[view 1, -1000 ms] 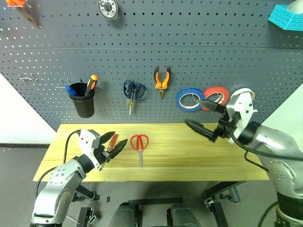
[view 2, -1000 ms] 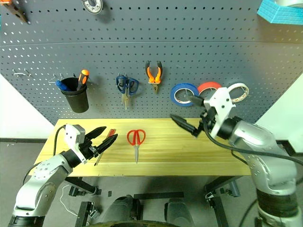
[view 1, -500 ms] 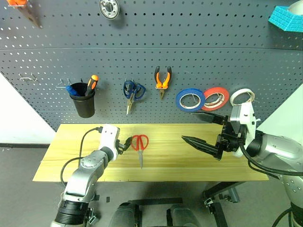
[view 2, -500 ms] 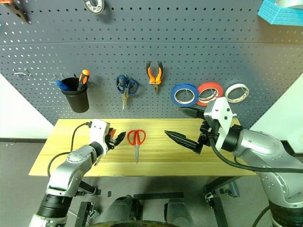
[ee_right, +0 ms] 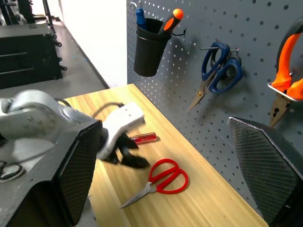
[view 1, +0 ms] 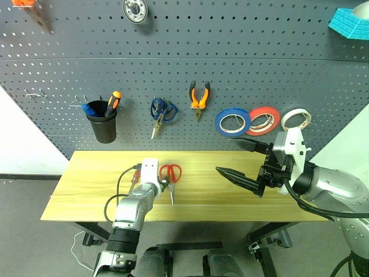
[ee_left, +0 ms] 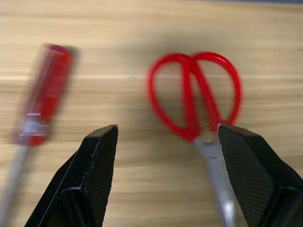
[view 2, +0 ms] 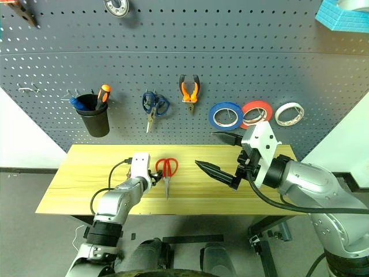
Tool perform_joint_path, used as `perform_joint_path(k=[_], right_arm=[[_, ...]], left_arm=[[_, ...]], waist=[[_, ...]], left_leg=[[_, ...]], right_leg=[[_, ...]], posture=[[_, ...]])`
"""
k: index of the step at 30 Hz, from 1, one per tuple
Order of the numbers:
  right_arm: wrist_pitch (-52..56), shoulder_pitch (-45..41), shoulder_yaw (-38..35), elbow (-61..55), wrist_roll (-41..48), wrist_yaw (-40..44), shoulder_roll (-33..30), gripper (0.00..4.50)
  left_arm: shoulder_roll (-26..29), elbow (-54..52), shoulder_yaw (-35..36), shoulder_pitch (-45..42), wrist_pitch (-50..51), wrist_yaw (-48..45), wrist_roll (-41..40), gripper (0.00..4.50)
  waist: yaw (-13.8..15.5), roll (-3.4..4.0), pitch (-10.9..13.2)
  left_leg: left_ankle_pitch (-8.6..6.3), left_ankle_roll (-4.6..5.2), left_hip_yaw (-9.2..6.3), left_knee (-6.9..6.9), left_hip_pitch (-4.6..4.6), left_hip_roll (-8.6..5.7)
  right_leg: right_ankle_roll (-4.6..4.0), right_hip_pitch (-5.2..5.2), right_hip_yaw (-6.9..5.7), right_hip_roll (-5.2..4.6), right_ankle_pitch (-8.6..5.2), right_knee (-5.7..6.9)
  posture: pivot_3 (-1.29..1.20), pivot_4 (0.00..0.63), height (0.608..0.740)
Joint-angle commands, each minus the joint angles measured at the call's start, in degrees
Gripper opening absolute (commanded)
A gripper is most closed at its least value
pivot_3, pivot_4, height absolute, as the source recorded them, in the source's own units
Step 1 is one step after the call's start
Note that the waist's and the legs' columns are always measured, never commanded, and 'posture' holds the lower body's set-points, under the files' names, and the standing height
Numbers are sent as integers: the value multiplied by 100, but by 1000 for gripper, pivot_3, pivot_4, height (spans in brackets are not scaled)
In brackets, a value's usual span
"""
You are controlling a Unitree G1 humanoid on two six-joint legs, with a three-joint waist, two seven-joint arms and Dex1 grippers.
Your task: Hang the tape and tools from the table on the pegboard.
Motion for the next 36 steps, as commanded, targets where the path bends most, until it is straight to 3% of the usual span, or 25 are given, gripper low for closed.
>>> perform_joint_path(k=[1, 7, 21, 27, 36], right_arm=[[-23, -54, -27, -269, 144, -159, 12, 4463], [-10, 2, 26, -367, 211, -354, 11, 4463], [99, 42, 12, -602, 519, -760, -67, 4463], [150, 56, -50, -672, 683, -863, -136, 4463], [173, 61, -45, -702, 809, -998, -213, 4463]], left_arm=[[-181, 147, -70, -118, 103, 118, 112, 3509], [-549, 374, -58, -111, 385, 269, 151, 3509], [-700, 1128, 270, -554, 40, 324, 55, 3509], [-787, 1529, 426, -769, -114, 395, 83, 3509], [-809, 1454, 472, -657, -170, 493, 137, 3509]], waist=[[-7, 0, 0], [-6, -5, 3], [-64, -17, 12], [-134, -17, 14], [-121, -22, 28]], left_leg=[[0, 0, 0, -1, 0, 0], [0, 0, 0, 0, 0, 0], [-3, 4, 0, -1, -3, 0], [-21, 33, -5, -3, 2, 0], [-29, 43, -4, -5, -1, -1]], right_leg=[[0, 0, 0, 0, 0, 0], [1, 3, 0, 0, 0, -3], [4, 7, -3, 0, 2, -16], [30, 45, -12, -2, 18, -92], [35, 52, -13, -6, 20, -114]], posture=[[-173, 54, 680], [-179, 55, 680], [-205, 79, 680], [-208, 89, 680], [-204, 98, 680]])
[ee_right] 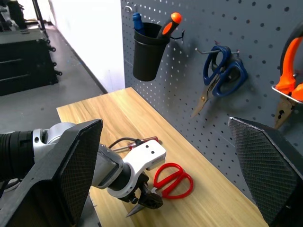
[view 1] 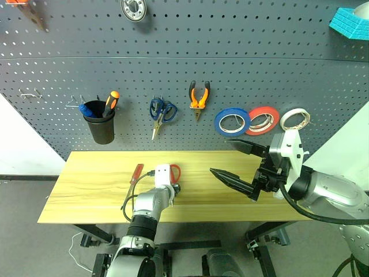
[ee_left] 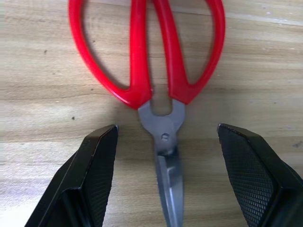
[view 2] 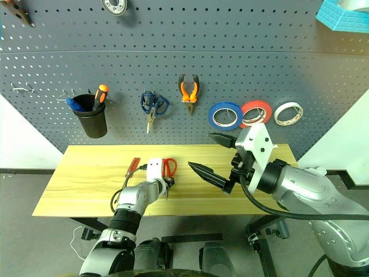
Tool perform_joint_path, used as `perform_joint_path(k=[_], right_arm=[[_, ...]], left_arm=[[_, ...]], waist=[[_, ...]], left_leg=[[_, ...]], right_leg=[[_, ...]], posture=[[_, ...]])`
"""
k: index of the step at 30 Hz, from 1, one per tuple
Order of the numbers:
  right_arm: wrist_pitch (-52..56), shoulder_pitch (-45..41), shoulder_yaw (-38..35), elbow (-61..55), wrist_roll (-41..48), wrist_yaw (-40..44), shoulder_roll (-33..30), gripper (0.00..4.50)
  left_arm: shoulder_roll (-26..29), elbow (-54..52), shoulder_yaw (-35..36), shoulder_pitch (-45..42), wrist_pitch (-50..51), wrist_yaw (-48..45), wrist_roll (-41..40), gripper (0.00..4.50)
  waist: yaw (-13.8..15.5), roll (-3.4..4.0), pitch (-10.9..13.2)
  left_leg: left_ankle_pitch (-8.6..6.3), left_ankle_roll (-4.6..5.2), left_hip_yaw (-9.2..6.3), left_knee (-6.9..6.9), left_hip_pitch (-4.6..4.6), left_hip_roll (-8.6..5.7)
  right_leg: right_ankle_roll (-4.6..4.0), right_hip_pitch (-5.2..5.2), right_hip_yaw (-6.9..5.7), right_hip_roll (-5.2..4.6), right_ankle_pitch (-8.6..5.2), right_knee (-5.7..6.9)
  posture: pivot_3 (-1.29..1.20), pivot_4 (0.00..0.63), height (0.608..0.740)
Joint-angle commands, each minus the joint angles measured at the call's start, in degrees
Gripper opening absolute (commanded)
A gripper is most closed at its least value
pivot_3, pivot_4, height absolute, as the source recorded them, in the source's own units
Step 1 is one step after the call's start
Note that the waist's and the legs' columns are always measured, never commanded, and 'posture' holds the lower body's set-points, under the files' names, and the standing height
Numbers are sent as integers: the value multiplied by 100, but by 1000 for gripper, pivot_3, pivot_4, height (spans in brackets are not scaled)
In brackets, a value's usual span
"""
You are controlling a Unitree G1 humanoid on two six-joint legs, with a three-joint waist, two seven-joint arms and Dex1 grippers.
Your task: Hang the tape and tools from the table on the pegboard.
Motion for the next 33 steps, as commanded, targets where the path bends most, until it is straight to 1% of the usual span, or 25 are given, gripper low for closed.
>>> perform_joint_path(k=[1, 8, 11, 14, 18, 20, 28, 33], right_arm=[[-45, -17, -123, -175, 117, -68, -55, 4463], [-17, 31, -126, -269, 218, -222, -94, 4463], [-7, 54, -143, -295, 273, -295, -110, 4500], [-10, 43, -126, -301, 298, -347, -120, 4500], [-17, 36, -113, -308, 317, -398, -129, 4500], [-28, 39, -107, -304, 313, -405, -128, 4500], [-72, 66, -46, -269, 223, -390, -100, 4500], [-118, 108, 41, -221, 80, -324, -68, 4500]], left_arm=[[2, -147, 45, 22, -196, 34, 43, 3509], [75, 93, 93, -39, -295, 112, 93, 3509], [77, 148, 76, -30, -283, 158, 126, 2957], [47, 166, 80, 8, -255, 175, 138, 1939], [19, 119, 92, 49, -207, 157, 138, 578], [7, 97, 100, 58, -184, 149, 134, 21], [7, -49, 86, 137, -126, 97, 134, 21], [30, -265, -32, 275, -88, -5, 165, 21]], waist=[[0, 0, 1], [1, 5, 15], [1, 8, 18], [2, 21, 28], [3, 21, 31], [3, 24, 32], [4, 26, 35], [0, 25, 38]], left_leg=[[0, 0, 0, 0, 0, 0], [-3, 5, 0, -3, 0, 0], [-6, 10, 0, -4, 0, 0], [-9, 14, 0, -5, 0, 0], [-12, 18, 0, -5, 0, 0], [-12, 19, 0, -6, 0, 0], [-13, 19, 1, -8, -1, 0], [-13, 19, 1, -11, -1, 0]], right_leg=[[1, 1, 0, 0, 0, -2], [5, 7, 0, 0, 3, -17], [10, 14, -1, -1, 7, -30], [15, 20, -1, -1, 12, -42], [17, 24, -1, -2, 16, -54], [17, 24, 0, -3, 16, -56], [17, 24, 0, -3, 17, -60], [17, 23, 0, -3, 17, -63]], posture=[[-204, 100, 680], [-209, 108, 680], [-210, 111, 680], [-211, 113, 680], [-210, 114, 680], [-208, 111, 680], [-206, 106, 680], [-202, 91, 680]])
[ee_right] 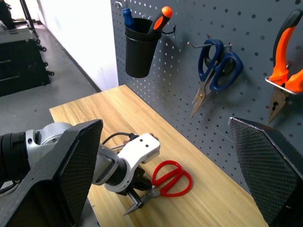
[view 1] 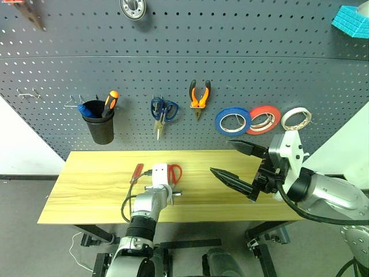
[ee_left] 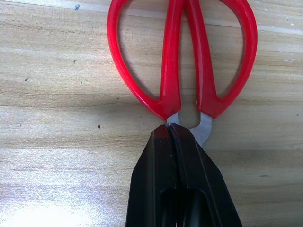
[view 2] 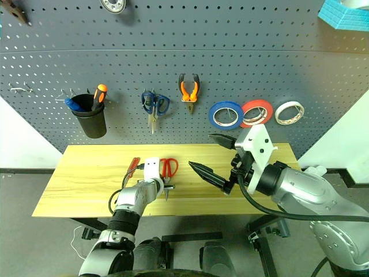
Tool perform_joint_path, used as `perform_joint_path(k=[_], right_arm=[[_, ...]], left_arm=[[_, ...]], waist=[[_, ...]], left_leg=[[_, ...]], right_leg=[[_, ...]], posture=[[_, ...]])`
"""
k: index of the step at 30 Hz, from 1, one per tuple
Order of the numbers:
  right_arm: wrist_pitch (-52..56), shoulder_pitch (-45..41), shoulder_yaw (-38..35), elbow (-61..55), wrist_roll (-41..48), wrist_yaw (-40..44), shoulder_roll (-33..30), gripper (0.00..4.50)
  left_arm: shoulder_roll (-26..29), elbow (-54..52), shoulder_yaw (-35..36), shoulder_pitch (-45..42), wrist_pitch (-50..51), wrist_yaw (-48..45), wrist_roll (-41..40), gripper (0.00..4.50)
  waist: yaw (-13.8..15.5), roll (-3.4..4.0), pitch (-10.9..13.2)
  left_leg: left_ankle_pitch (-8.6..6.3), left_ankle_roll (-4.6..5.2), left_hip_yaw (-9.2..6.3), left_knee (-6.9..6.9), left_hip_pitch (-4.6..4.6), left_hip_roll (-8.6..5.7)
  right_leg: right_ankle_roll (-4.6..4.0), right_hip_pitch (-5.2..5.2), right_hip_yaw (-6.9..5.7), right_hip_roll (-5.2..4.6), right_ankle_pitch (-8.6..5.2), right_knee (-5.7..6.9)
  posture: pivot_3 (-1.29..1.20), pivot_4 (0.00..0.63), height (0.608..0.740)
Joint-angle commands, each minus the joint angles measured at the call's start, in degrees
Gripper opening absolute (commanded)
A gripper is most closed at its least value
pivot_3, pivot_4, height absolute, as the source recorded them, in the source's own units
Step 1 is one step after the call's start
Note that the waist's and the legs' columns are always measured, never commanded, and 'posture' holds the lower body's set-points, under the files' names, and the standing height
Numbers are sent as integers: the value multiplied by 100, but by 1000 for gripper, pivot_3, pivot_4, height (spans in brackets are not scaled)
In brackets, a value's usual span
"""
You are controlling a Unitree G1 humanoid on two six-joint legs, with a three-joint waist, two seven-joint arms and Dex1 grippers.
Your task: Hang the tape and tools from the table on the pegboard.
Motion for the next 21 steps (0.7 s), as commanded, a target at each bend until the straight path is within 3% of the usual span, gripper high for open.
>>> perform_joint_path(k=[1, 14, 21], right_arm=[[-145, -20, 31, -91, -88, 50, 4, 4500], [-234, -101, 192, 52, -354, 186, 79, 4500], [-228, -153, 231, 88, -421, 219, 79, 4500]], left_arm=[[-38, -270, -139, 224, 90, -69, 39, 21], [553, -2205, -1493, 848, 284, -864, 350, 21], [346, -2291, -1381, 958, 555, -799, 265, 21]], waist=[[2, 1, 0], [4, 3, -2], [14, 5, -2]], left_leg=[[0, 0, 0, -1, 0, 0], [0, -1, 0, -3, -3, -1], [-1, 0, 0, -4, -3, -1]], right_leg=[[0, 0, 0, 0, 0, 0], [0, -3, 1, -3, 0, -3], [-2, -2, 0, -4, 1, -5]], posture=[[-202, 90, 680], [-190, 76, 680], [-194, 81, 680]])
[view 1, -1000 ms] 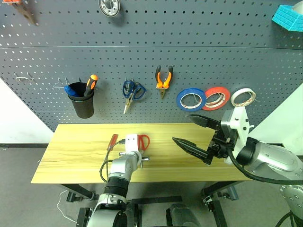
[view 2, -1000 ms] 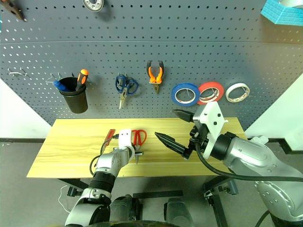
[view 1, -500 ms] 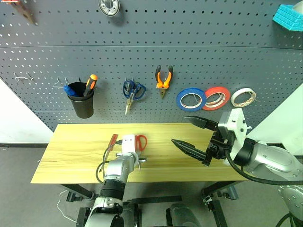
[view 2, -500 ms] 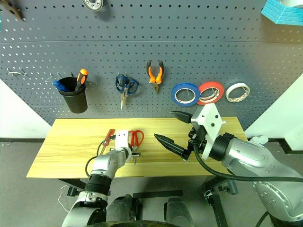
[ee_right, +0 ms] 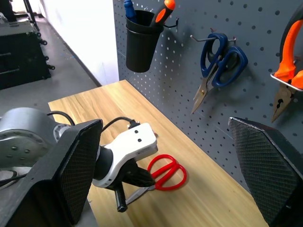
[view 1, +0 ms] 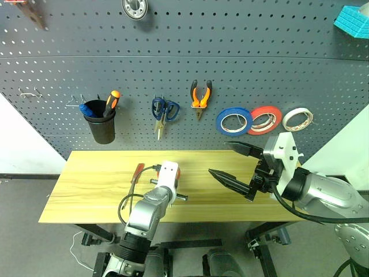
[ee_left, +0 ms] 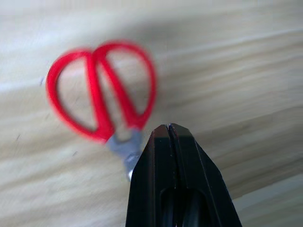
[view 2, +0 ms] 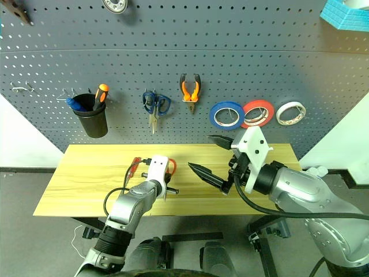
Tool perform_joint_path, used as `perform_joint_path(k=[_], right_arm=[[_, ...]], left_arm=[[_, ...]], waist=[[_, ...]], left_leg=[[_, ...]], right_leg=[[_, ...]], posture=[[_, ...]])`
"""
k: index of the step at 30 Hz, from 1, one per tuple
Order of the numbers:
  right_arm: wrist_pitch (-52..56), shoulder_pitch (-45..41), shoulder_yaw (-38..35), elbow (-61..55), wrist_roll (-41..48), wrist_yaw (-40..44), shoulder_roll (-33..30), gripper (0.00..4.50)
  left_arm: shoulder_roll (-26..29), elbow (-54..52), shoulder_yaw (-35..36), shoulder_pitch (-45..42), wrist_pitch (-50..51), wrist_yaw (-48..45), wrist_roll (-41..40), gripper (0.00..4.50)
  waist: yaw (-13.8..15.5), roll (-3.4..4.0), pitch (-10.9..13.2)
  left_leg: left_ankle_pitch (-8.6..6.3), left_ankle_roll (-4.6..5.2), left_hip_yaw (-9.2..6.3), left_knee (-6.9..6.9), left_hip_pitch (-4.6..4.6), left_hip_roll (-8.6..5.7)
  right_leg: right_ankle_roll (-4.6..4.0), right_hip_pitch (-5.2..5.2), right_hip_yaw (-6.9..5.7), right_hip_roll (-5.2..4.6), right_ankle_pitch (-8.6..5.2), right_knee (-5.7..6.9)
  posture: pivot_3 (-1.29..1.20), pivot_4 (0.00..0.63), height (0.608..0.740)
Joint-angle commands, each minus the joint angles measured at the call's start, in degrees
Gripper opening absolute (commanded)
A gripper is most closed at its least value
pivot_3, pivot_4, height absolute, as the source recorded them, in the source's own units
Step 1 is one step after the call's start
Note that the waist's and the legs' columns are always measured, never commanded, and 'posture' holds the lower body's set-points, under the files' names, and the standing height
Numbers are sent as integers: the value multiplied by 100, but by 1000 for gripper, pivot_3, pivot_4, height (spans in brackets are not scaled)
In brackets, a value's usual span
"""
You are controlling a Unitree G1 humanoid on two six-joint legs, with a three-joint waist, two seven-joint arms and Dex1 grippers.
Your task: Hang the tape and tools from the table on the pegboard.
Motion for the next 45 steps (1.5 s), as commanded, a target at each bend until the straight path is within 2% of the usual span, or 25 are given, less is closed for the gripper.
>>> perform_joint_path(k=[1, 7, 10, 17, 24, 34, 45], right_arm=[[-101, -71, -66, -57, -28, 28, 11, 4500], [-62, -6, -130, -109, 25, -2, -22, 4500], [-55, 31, -118, -122, 17, -14, -22, 4500], [-38, -53, -65, -97, 22, -37, -14, 4500], [18, -36, -130, -159, 117, -56, -63, 4500], [83, -22, -131, -236, 227, -121, -72, 4500], [73, 7, -114, -229, 202, -146, -86, 4500]], left_arm=[[-207, 63, 304, 11, 169, 175, -81, 21], [-182, 430, 670, -195, 56, 310, -105, 21], [-135, 436, 788, -300, -25, 348, -70, 522], [-137, 584, 817, -374, 14, 488, 51, 2718], [-241, 862, 960, -329, 23, 626, 7, 2718], [-482, 1736, 1137, -765, -296, 710, -109, 2718], [-584, 1724, 1114, -817, -242, 719, -80, 2718]], waist=[[-4, -1, 1], [6, -3, 6], [5, -7, 8], [-11, -4, 10], [-7, 0, 24], [-2, -15, 62], [-9, -15, 84]], left_leg=[[0, 0, 0, 0, -1, 0], [0, 1, 0, -1, -1, -1], [-1, 2, 0, 0, -2, -2], [-1, 2, 0, 0, -1, -2], [-1, 3, 1, 0, -2, -2], [-2, 5, 1, 0, -4, -2], [-3, 5, 1, -2, -5, -2]], right_leg=[[0, -2, 0, 0, 0, -1], [0, -1, 0, 1, 0, 0], [1, -1, -1, 0, 0, -1], [1, -1, 0, 0, 0, 0], [1, -1, 0, 0, 0, -1], [1, -1, -1, 0, 0, -5], [1, -2, -1, 0, 0, -6]], posture=[[-195, 82, 680], [-201, 91, 680], [-197, 91, 680], [-196, 92, 680], [-202, 107, 680], [-208, 116, 680], [-208, 115, 680]])
